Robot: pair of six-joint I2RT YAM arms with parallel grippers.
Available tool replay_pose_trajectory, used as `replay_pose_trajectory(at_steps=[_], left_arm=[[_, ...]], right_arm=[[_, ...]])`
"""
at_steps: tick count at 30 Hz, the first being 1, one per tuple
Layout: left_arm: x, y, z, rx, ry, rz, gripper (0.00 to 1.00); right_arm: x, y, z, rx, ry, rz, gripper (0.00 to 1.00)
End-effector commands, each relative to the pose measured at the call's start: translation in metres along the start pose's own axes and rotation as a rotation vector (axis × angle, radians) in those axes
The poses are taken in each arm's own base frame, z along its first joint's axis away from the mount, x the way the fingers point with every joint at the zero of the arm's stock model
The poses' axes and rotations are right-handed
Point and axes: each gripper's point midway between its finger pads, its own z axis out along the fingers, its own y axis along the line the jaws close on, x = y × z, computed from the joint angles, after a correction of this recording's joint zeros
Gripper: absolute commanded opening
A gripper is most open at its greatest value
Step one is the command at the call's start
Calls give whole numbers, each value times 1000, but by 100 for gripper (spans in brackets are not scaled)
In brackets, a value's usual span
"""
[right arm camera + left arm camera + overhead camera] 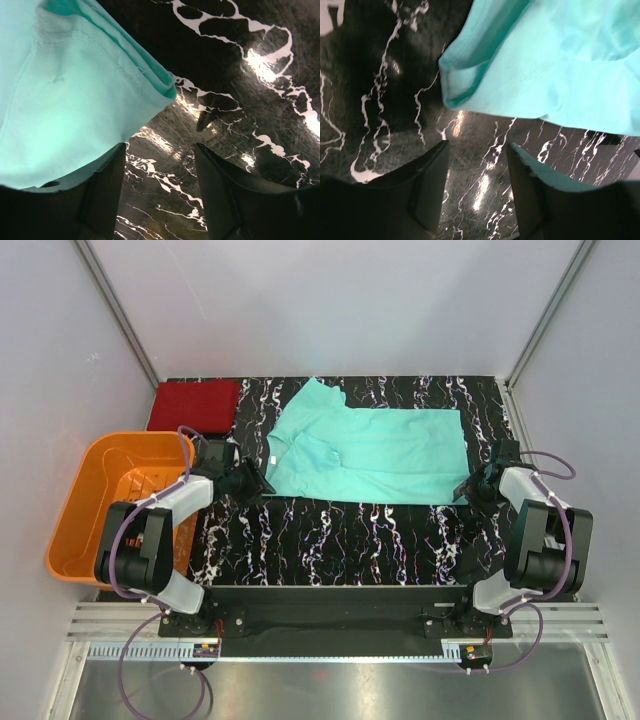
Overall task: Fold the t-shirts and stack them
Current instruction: Fold the tshirt
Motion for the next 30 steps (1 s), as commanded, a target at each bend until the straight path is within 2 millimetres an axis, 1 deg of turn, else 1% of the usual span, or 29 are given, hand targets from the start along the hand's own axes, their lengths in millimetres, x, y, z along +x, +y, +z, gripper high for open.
replay_pose_trajectory(at_steps=[1, 3, 6, 10, 16, 20, 23, 27, 28, 29, 30], left_arm=[[-20, -11, 5, 42, -82, -4, 55], [-16, -5, 12, 24, -67, -34, 55], [-19, 5, 18, -24, -84, -79, 55], [-26, 14, 25, -82, -108, -109, 56], [-31, 20, 35, -113, -123, -133, 56], [-32, 24, 40, -128, -122, -125, 52], [-33, 27, 40, -140, -130, -122, 47], [-38, 26, 40, -140, -145, -107, 29], [-39, 26, 39, -145, -145, -105, 22], [-40, 25, 38, -143, -147, -101, 19], [-41, 23, 38, -139, -151, -96, 16]], right_arm=[[-13, 11, 2, -44, -41, 11, 65], [-13, 10, 5, -41, -34, 17, 67], [-13, 10, 8, -37, -32, 22, 69], [-11, 9, 15, -27, -22, 25, 70], [-12, 8, 26, -25, -14, 36, 71], [-15, 8, 31, -26, -15, 41, 70], [-17, 10, 33, -31, -13, 47, 70], [-20, 10, 32, -31, -14, 48, 66], [-20, 11, 30, -34, -20, 44, 63], [-19, 10, 27, -34, -20, 44, 63], [-14, 9, 26, -39, -7, 42, 63]])
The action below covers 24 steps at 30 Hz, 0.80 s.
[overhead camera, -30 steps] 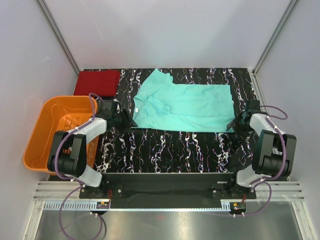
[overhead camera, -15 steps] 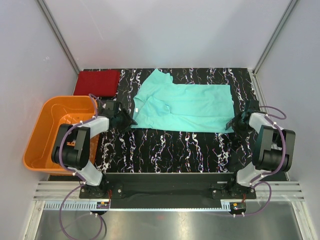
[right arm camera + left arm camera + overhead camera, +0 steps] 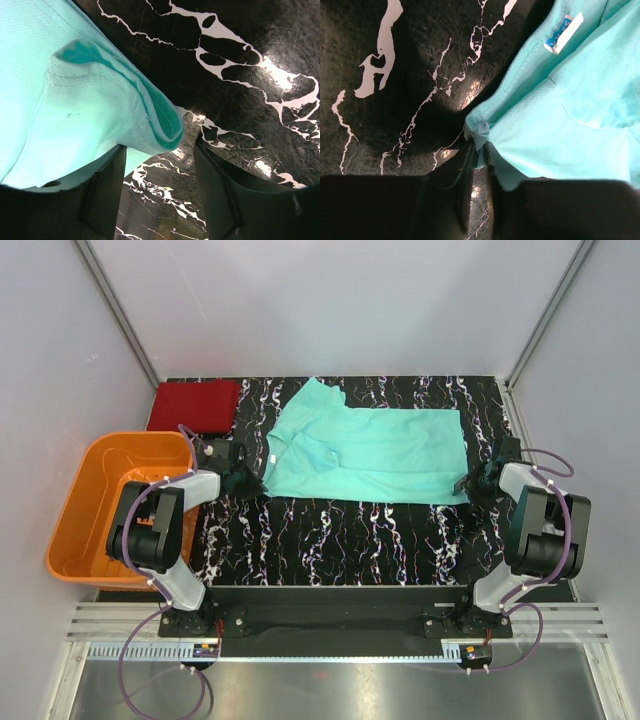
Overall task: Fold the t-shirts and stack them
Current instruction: Fold the tshirt
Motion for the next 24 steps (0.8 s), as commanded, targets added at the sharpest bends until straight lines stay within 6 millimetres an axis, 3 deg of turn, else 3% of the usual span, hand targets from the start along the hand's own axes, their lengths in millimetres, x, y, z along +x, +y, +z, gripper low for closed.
replay_pose_trajectory(at_steps=[1, 6, 12, 14, 15, 16, 17, 18, 24], left_arm=[[-10, 9, 3, -55, -40, 32, 12], [-10, 7, 0, -47, -41, 39, 9], [-9, 8, 0, -48, -32, 43, 16], [-8, 8, 1, -49, -30, 49, 8], [-7, 10, 0, -56, -26, 48, 0], [-6, 12, -2, -64, -31, 47, 0], [-5, 15, -5, -79, -29, 46, 0], [-7, 19, -7, -100, -41, 45, 0], [5, 46, -38, -176, -94, -16, 0]], right_arm=[[5, -4, -1, -12, 2, 7, 64], [6, -2, -10, -27, -3, -6, 78], [1, 2, -4, -28, -4, 0, 75], [2, -3, 3, 2, 10, 9, 65], [3, -8, 6, 28, 11, 11, 41], [4, -12, 6, 46, 10, 21, 29], [8, -19, 7, 72, 18, 25, 8], [7, -24, 6, 91, 3, 29, 0], [31, -43, -11, 123, 12, 70, 0]])
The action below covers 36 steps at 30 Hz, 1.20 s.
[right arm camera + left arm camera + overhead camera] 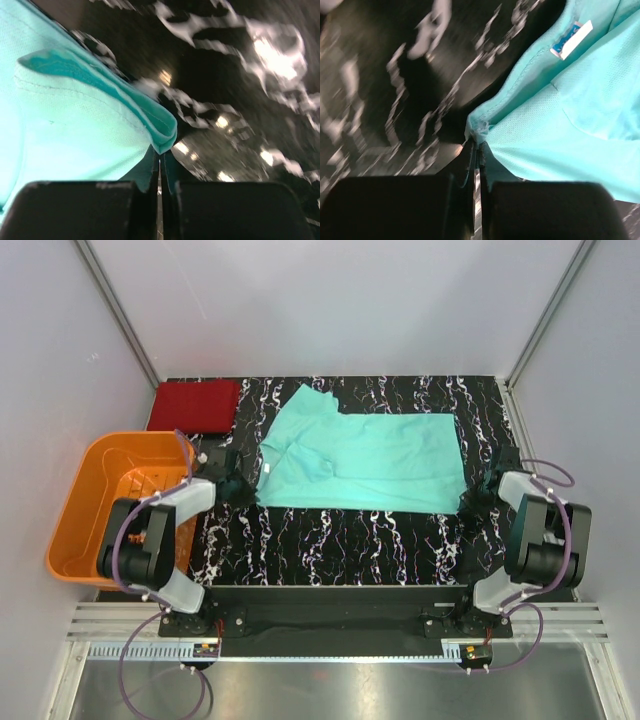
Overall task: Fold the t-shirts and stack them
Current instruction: Fold the tshirt
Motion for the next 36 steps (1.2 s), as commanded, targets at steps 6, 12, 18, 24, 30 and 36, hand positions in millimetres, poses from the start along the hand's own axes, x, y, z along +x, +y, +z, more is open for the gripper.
replay_pose_trajectory(at_steps=[6, 12, 18, 24, 30, 36], left_arm=[[31, 53, -41, -106, -46, -71, 0], [45, 40, -72, -16, -87, -35, 57], [38, -19, -101, 131, -117, 122, 56], [39, -67, -101, 251, -65, 283, 41], [47, -87, -100, 347, -57, 257, 40], [55, -107, -78, 364, 18, 283, 35]], right_arm=[[38, -43, -31, 87, 15, 56, 0], [19, -28, -62, 36, -41, -25, 23], [-3, -3, -102, -100, -164, -110, 67], [1, 38, -86, -276, -70, -151, 54], [-2, 64, -58, -340, 12, -115, 32], [-12, 61, -25, -259, 34, -71, 16]])
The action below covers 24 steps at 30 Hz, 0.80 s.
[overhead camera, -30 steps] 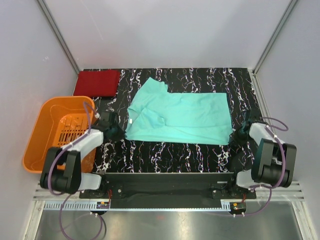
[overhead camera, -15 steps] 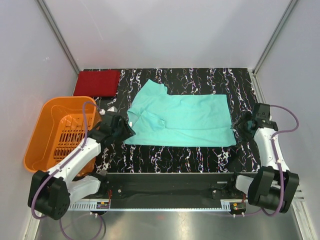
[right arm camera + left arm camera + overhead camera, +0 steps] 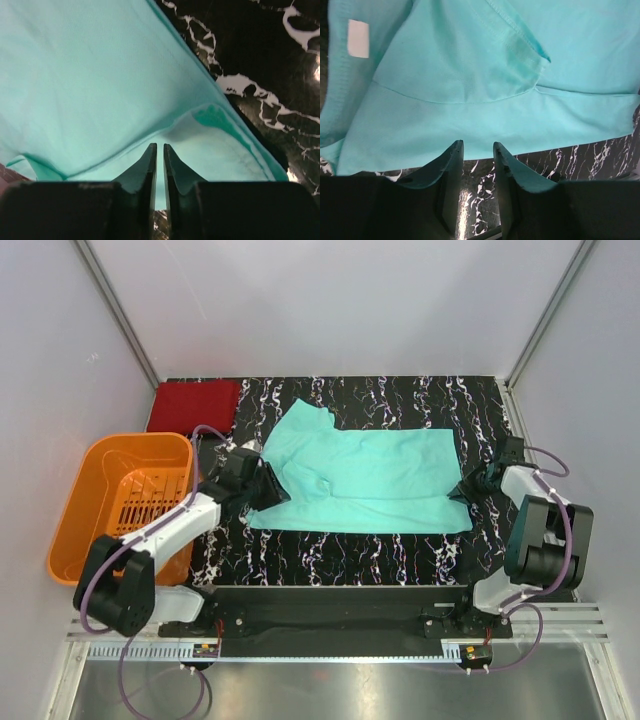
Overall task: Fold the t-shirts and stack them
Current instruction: Fold the tshirt
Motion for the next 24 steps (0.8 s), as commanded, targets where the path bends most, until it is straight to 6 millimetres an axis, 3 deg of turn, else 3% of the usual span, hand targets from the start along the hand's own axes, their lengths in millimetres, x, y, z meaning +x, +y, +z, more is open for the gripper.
replay_pose_trajectory(at_steps=[1, 6, 8, 10, 12, 15, 16, 18, 20, 21, 22, 24], left_arm=[[-15, -31, 9, 90, -7, 25, 34], [-29, -41, 5, 101, -34, 69, 37], [-38, -47, -1, 98, -48, 92, 40], [-45, -50, -6, 95, -68, 136, 49], [-61, -57, -13, 105, -117, 182, 58], [-85, -63, -13, 116, -142, 218, 62], [-92, -64, -11, 124, -140, 220, 62], [-111, -65, 0, 136, -128, 226, 62], [-123, -68, 8, 159, -108, 241, 61], [-144, -73, 6, 165, -140, 244, 60], [-146, -65, 23, 138, -116, 245, 60], [-163, -61, 35, 136, -127, 296, 59]], right_arm=[[-27, 5, 7, 26, -79, -18, 16], [-24, -30, 29, 171, -58, -31, 15], [-25, -33, 28, 191, -61, -38, 15], [-30, -33, 21, 198, -91, -48, 17], [-37, -25, 8, 182, -132, -63, 24], [-49, -9, -12, 143, -181, -91, 34], [-57, 2, -18, 112, -200, -108, 45], [-72, 17, -27, 79, -243, -132, 57], [-80, 28, -24, 52, -236, -150, 66], [-91, 39, -27, 29, -252, -164, 70], [-92, 41, -17, 23, -218, -164, 74], [-107, 57, -14, -12, -224, -180, 78]])
